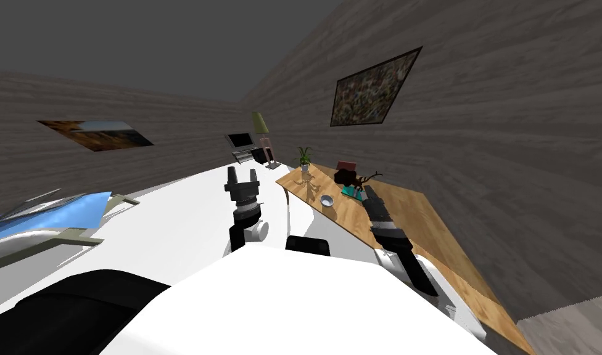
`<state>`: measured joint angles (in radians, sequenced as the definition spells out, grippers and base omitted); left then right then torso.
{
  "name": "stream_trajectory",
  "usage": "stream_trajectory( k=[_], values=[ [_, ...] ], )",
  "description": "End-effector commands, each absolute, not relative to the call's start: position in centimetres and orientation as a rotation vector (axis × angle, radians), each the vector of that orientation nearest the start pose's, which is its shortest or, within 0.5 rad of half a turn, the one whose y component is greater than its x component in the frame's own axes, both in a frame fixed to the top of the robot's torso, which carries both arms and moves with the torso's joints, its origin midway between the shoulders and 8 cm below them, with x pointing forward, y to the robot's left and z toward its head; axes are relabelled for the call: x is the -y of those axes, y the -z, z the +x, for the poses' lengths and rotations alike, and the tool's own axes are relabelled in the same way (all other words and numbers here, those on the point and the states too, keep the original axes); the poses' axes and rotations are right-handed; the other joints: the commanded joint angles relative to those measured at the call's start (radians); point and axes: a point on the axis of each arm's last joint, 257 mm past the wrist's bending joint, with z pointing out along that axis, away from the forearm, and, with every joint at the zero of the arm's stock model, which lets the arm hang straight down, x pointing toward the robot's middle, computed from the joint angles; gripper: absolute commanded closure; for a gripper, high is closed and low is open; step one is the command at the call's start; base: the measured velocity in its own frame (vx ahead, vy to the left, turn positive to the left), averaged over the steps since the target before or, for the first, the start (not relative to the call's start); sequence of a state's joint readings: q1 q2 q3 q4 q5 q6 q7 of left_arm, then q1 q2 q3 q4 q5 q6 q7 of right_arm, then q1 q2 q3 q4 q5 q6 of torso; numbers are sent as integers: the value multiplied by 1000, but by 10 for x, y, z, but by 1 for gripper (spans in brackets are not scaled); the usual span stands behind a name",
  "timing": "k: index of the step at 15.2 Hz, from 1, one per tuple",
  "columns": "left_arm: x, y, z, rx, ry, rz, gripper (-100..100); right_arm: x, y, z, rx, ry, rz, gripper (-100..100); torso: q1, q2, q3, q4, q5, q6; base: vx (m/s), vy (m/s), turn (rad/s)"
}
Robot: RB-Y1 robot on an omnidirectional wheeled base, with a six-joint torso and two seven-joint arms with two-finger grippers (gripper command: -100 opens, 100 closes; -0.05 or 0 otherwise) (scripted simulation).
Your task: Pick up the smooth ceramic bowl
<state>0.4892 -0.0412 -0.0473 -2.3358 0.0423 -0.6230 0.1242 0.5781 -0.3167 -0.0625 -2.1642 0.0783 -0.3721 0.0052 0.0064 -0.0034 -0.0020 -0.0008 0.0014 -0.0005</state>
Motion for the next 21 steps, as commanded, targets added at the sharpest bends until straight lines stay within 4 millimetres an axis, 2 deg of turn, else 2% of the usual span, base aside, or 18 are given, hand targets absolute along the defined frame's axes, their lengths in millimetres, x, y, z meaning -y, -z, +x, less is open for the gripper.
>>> stream_trajectory(
  k=[1, 2, 3, 4, 5, 6, 7, 8, 9, 10, 11, 12, 13, 16, 17, 18, 19, 21],
  values=[
    [-269, -73, 309, -384, 1531, -600, 0, 304, 98, 368, -1173, -992, 576, -100, 0, 0, 0, 0, 0, 0, 48, 80, 136],
    [-269, -73, 309, -384, 1531, -600, 0, 308, 119, 367, -1248, -923, 544, -100, 0, 0, 0, 0, 0, 0, 60, 82, 186],
    [-269, -73, 309, -384, 1531, -600, 0, 308, 119, 367, -1248, -923, 544, -100, 0, -1, 0, 0, 0, 0, 53, 75, 146],
    [-269, -73, 309, -384, 1531, -600, 0, 313, 141, 364, -1324, -852, 509, -100, -1, 0, 0, 0, 0, 0, 56, 82, 160],
    [-269, -73, 309, -384, 1531, -600, 0, 313, 141, 364, -1324, -852, 509, -100, 0, 0, 0, 0, 0, 0, 56, 79, 136],
    [-269, -73, 309, -384, 1531, -600, 0, 319, 163, 360, -1398, -780, 468, -100, 0, 0, 0, 0, 0, 0, 55, 83, 177],
    [-269, -73, 309, -384, 1531, -600, 0, 320, 164, 360, -1400, -779, 470, -100, 0, 0, 0, 0, 0, 0, 59, 75, 150],
    [-269, -73, 309, -384, 1531, -600, 0, 327, 186, 354, -1474, -705, 427, -100, 0, 0, 0, 0, 0, 0, 63, 98, 244],
    [-269, -73, 309, -384, 1531, -600, 0, 327, 187, 354, -1476, -704, 428, -100, 1, -1, 0, 0, 0, 0, 65, 93, 174],
    [-269, -73, 309, -384, 1531, -600, 0, 336, 211, 347, -1551, -628, 383, -100, 1, -1, 0, 0, 0, 0, 75, 84, 166],
    [-269, -73, 309, -384, 1531, -600, 0, 336, 211, 347, -1551, -627, 382, -100, 1, -1, -1, 0, 0, 0, 65, 76, 127],
    [-269, -73, 309, -384, 1531, -600, 0, 346, 234, 338, -1626, -551, 333, -100, 0, -1, -1, 0, 0, 0, 72, 80, 203],
    [-269, -73, 309, -384, 1531, -600, 0, 346, 234, 338, -1626, -551, 333, -100, 0, -1, -1, 0, 0, 0, 77, 71, 166],
    [-269, -73, 309, -384, 1531, -600, 0, 366, 277, 315, -1767, -403, 225, -100, 0, -1, -1, 0, 0, 0, 77, 88, 193],
    [-269, -73, 309, -384, 1531, -600, 0, 368, 280, 314, -1773, -398, 224, -100, 1, -1, -1, 0, 0, 0, 83, 96, 173],
    [-269, -73, 309, -384, 1531, -600, 0, 381, 301, 300, -1842, -327, 173, -100, 1, -1, -1, 0, 0, 0, 90, 101, 218],
    [-269, -73, 309, -384, 1531, -600, 0, 380, 302, 300, -1845, -322, 164, -100, 2, -2, -1, 0, 0, 0, 88, 86, 167],
    [-269, -73, 309, -384, 1531, -600, 0, 393, 323, 284, -1914, -249, 101, -100, 1, -2, -1, 0, 0, 0, 87, 87, 184]
  ],
)
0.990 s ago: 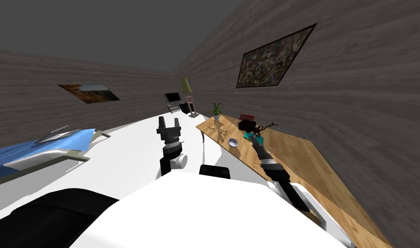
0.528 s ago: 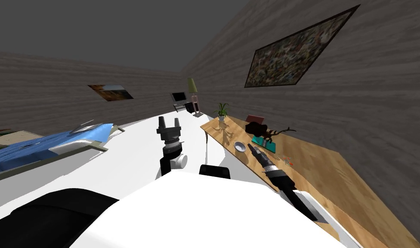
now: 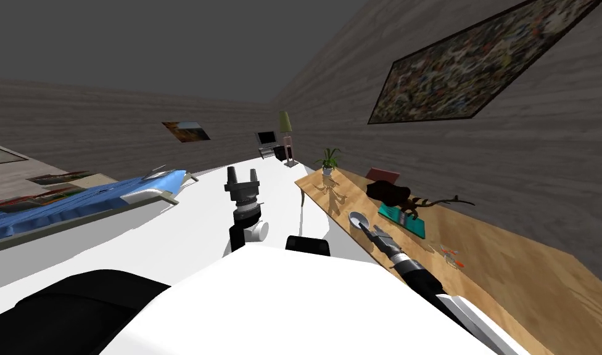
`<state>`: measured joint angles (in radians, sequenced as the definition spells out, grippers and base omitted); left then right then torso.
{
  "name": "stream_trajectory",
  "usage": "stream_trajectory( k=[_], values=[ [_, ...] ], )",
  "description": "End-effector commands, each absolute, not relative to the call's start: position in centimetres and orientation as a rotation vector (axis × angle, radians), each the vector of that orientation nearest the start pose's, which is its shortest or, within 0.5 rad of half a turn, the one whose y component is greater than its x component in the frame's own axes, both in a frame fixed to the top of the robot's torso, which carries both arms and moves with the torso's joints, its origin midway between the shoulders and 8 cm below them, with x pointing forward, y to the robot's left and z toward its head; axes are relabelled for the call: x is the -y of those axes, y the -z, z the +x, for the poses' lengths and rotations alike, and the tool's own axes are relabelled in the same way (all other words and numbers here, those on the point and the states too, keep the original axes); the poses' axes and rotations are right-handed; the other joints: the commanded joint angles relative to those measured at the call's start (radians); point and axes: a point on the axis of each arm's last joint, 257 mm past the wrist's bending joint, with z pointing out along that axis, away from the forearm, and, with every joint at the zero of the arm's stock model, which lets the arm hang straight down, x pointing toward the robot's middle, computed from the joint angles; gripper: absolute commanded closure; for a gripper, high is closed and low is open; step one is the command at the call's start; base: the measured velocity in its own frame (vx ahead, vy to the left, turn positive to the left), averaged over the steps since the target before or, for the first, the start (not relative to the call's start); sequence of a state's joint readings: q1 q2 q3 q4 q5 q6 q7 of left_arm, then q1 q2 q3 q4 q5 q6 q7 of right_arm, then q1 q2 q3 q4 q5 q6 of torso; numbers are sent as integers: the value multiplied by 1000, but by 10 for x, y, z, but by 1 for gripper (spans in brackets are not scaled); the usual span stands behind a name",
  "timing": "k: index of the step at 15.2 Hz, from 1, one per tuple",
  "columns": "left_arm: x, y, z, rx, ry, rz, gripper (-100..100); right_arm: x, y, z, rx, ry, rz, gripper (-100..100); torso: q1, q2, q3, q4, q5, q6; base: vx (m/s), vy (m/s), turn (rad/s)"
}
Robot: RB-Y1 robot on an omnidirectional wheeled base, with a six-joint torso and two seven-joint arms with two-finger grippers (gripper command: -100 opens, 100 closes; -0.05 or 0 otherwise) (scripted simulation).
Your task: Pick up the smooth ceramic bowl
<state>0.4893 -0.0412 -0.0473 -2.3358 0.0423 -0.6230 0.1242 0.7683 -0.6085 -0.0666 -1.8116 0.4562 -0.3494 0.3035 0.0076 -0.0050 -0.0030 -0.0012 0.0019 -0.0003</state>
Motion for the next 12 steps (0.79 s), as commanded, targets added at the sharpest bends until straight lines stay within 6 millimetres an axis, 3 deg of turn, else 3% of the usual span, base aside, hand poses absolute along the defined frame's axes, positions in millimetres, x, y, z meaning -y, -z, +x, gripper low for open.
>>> stream_trajectory(
  k=[1, 2, 5, 6, 7, 9, 10, 11, 12],
  values=[
    [-269, -73, 309, -384, 1531, -600, 0, 407, 341, 267, -1977, -183, 46, -100, 0, 0, 0, 0, 0, 0, 83, 87, 217],
    [-269, -73, 309, -384, 1531, -600, 0, 407, 342, 266, -1982, -177, 35, -100, 0, 0, 0, 0, 0, 0, 85, 70, 160],
    [-269, -73, 309, -384, 1531, -600, 0, 434, 375, 230, -2102, -49, -95, -100, 0, 0, 0, 0, 0, 0, 87, 78, 201],
    [-269, -73, 309, -384, 1531, -600, 0, 435, 378, 228, -2110, -41, -105, -100, 0, 0, 0, 0, 0, 0, 87, 75, 170],
    [-269, -73, 309, -384, 1531, -600, 0, 450, 392, 208, -2168, 18, -166, -100, 0, 0, 0, 0, 0, 0, 95, 90, 209],
    [-269, -73, 309, -384, 1531, -600, 0, 449, 393, 207, -2170, 23, -178, -100, 1, 0, 0, 0, 0, 0, 79, 66, 92],
    [-269, -73, 309, -384, 1531, -600, 0, 463, 406, 186, -2226, 82, -254, -100, -1, 1, 1, 0, 0, 0, 64, 53, 122],
    [-269, -73, 309, -384, 1531, -600, 0, 464, 406, 186, -2228, 83, -254, -100, -1, 2, 1, 0, 0, 0, 67, 51, 161],
    [-269, -73, 309, -384, 1531, -600, 0, 478, 418, 164, -2281, 138, -327, -100, -2, 2, 1, 0, 0, 0, 76, 61, 233]
  ],
)
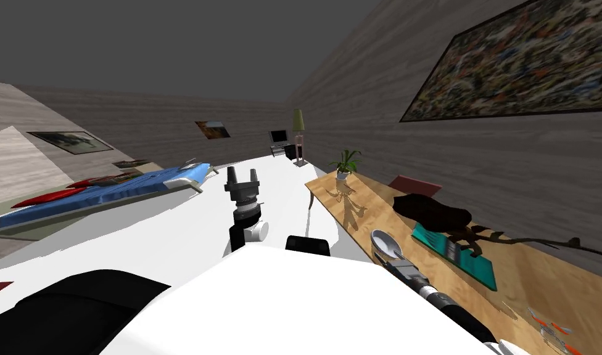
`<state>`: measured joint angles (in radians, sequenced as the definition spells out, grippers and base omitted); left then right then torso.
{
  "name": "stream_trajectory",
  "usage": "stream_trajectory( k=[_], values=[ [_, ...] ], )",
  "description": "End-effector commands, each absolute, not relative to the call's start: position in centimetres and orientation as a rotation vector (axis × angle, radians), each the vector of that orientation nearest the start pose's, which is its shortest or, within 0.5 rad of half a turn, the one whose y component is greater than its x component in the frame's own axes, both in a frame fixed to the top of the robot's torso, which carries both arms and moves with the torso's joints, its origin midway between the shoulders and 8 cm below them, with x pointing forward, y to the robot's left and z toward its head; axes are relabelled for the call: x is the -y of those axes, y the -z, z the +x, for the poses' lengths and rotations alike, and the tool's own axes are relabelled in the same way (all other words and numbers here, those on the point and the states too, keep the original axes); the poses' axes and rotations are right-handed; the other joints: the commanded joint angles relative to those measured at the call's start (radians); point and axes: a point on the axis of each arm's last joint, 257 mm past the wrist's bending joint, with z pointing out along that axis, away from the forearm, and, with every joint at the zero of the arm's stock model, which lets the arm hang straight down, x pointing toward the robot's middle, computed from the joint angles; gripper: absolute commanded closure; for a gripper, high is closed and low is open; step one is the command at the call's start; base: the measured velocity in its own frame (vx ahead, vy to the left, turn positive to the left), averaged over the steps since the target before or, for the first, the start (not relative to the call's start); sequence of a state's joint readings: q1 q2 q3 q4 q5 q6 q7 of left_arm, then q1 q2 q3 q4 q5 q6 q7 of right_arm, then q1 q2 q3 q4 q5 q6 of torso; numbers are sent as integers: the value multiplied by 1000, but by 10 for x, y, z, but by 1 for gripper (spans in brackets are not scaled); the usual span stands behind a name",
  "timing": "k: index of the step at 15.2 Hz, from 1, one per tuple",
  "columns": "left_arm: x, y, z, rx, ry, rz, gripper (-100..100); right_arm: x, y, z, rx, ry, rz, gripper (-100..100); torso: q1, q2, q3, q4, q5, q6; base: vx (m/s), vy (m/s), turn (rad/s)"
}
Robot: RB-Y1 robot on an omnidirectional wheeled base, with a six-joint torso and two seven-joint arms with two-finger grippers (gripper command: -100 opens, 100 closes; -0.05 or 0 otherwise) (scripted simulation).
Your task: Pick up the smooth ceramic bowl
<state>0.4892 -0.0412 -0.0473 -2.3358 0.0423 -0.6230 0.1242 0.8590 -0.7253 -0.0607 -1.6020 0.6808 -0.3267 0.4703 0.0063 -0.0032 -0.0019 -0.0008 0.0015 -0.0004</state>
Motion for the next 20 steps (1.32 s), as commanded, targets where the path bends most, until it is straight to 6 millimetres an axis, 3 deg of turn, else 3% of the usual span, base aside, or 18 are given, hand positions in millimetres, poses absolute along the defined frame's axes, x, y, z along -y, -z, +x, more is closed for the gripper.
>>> stream_trajectory(
  k=[1, 2, 3, 4, 5, 6, 7, 9, 10, 12, 13, 15, 17, 20],
  values=[
    [-269, -73, 309, -384, 1531, -600, 0, 478, 418, 164, -2282, 139, -330, -100, 0, 0, 0, 0, 0, 0, 80, 60, 182],
    [-269, -73, 309, -384, 1531, -600, 0, 492, 428, 141, -2333, 190, -406, -100, 0, 0, 0, 0, 0, 0, 94, 63, 196],
    [-269, -73, 309, -384, 1531, -600, 0, 492, 429, 141, -2333, 190, -408, -100, 0, -1, 0, 0, 0, 0, 96, 54, 138],
    [-269, -73, 309, -385, 1531, -600, 0, 505, 437, 119, -2380, 237, -482, -100, 0, -1, -1, 0, 0, 0, 103, 68, 178],
    [-269, -73, 309, -384, 1531, -600, 0, 505, 437, 119, -2381, 238, -485, -100, 1, -2, -1, 0, 0, 0, 90, 65, 156],
    [-269, -73, 309, -384, 1531, -600, 0, 518, 444, 97, -2424, 281, -563, -100, 1, -1, -1, 0, 0, 0, 90, 58, 189],
    [-269, -73, 309, -384, 1531, -600, 0, 518, 444, 97, -2425, 281, -562, -100, 1, -1, -1, 0, 0, 0, 81, 51, 146],
    [-269, -73, 309, -384, 1531, -600, 0, 542, 454, 54, -2503, 352, -703, -100, 1, -1, 0, 0, 0, 0, 92, 71, 211],
    [-269, -73, 309, -384, 1531, -600, 0, 542, 454, 54, -2503, 354, -713, -100, 2, -1, -1, 0, 1, 0, 88, 71, 191],
    [-269, -73, 309, -384, 1531, -600, 0, 563, 459, 14, -2567, 408, -850, -100, 1, -1, -1, 0, 0, 0, 102, 58, 196],
    [-269, -73, 309, -384, 1531, -600, 0, 563, 459, 14, -2567, 408, -854, -100, 1, -1, -1, 0, 0, 0, 105, 62, 132],
    [-269, -73, 309, -384, 1531, -600, 0, 580, 460, -20, -2617, 447, -980, -100, 1, -2, -1, 0, 1, 0, 105, 52, 157],
    [-269, -73, 309, -384, 1531, -600, 0, 580, 460, -20, -2617, 447, -980, -100, 1, -1, -1, 0, 0, 0, 70, 42, 86],
    [-269, -73, 309, -384, 1531, -600, 0, 599, 459, -60, -2669, 480, -1126, -100, 0, 2, 1, 0, 0, 0, 56, 35, 147]
  ],
)
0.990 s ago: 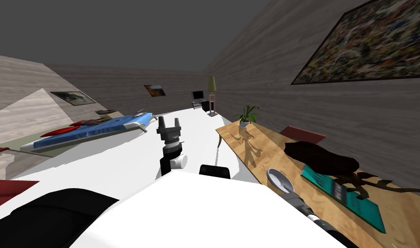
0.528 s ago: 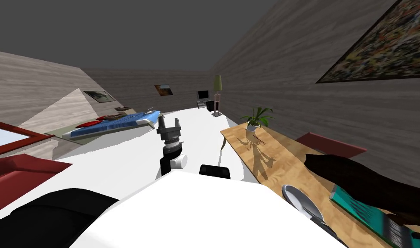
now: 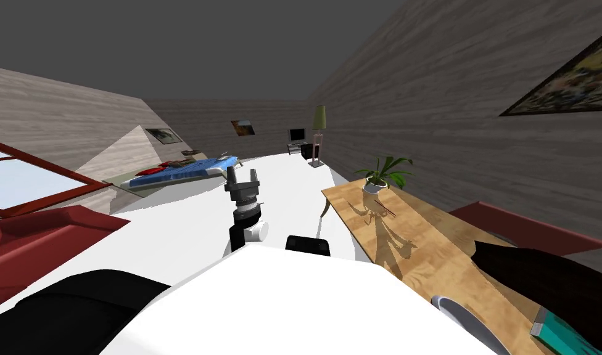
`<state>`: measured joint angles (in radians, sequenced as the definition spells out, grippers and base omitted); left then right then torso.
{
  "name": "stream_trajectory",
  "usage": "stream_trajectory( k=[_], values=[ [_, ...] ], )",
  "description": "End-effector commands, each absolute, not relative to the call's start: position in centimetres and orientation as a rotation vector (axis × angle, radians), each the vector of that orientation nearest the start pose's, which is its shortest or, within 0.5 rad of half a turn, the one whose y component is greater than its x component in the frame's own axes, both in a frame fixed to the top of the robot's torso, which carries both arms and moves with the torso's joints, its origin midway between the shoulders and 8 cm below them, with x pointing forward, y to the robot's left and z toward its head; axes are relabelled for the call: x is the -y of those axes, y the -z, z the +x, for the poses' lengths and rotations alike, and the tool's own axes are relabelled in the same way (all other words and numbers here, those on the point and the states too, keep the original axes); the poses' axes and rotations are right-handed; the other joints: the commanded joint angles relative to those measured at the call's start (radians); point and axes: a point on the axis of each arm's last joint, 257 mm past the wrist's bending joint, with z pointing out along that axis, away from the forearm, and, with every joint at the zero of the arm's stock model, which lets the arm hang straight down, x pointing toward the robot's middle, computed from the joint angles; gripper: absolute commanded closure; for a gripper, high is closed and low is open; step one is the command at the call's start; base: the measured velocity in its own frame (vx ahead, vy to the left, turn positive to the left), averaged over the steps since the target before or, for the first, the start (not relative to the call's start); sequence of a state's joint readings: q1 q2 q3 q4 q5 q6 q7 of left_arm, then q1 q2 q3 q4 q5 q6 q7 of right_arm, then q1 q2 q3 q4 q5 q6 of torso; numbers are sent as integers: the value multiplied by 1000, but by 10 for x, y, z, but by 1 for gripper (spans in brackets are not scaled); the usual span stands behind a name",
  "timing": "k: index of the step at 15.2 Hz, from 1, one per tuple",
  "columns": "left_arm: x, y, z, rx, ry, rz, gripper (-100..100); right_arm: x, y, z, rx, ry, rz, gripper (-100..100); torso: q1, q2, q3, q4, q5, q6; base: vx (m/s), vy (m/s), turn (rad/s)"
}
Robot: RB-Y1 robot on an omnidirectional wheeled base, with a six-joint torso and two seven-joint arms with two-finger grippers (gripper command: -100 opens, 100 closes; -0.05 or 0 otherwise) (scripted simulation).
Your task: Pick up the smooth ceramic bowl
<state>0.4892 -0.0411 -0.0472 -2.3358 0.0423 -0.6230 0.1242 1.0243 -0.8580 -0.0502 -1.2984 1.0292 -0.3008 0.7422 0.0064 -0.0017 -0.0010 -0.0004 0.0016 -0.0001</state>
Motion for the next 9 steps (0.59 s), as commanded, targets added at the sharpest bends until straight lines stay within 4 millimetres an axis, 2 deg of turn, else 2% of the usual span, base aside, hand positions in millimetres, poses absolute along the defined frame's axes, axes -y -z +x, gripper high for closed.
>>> stream_trajectory(
  k=[1, 2, 3, 4, 7, 8, 9],
  values=[
    [-269, -73, 309, -385, 1531, -600, 0, 603, 458, -69, -2680, 486, -1160, -100, 0, 0, 0, 0, 0, 0, 80, 39, 136],
    [-269, -73, 309, -385, 1531, -600, 0, 608, 457, -81, -2693, 493, -1204, -100, 0, 0, 0, 0, 0, 0, 82, 43, 126],
    [-269, -73, 309, -384, 1531, -600, 0, 600, 461, -67, -2678, 484, -1153, -100, 0, -1, -1, 0, 0, 0, 50, 24, 47],
    [-269, -73, 309, -384, 1531, -600, 0, 596, 472, -70, -2687, 486, -1147, -100, 0, 0, 0, 0, 0, 0, 9, -15, 61],
    [-269, -73, 309, -385, 1531, -600, 0, 587, 486, -70, -2695, 483, -1129, -100, -6, 5, 3, 1, -2, 0, -20, -64, 92],
    [-269, -73, 309, -385, 1531, -600, 0, 590, 480, -70, -2693, 485, -1131, -100, -7, 6, 4, 1, -2, 0, -16, -43, 33],
    [-269, -73, 309, -385, 1531, -600, 0, 590, 481, -71, -2693, 485, -1132, 100, -6, 6, 4, 1, -2, 0, -5, -16, 3]
  ],
)
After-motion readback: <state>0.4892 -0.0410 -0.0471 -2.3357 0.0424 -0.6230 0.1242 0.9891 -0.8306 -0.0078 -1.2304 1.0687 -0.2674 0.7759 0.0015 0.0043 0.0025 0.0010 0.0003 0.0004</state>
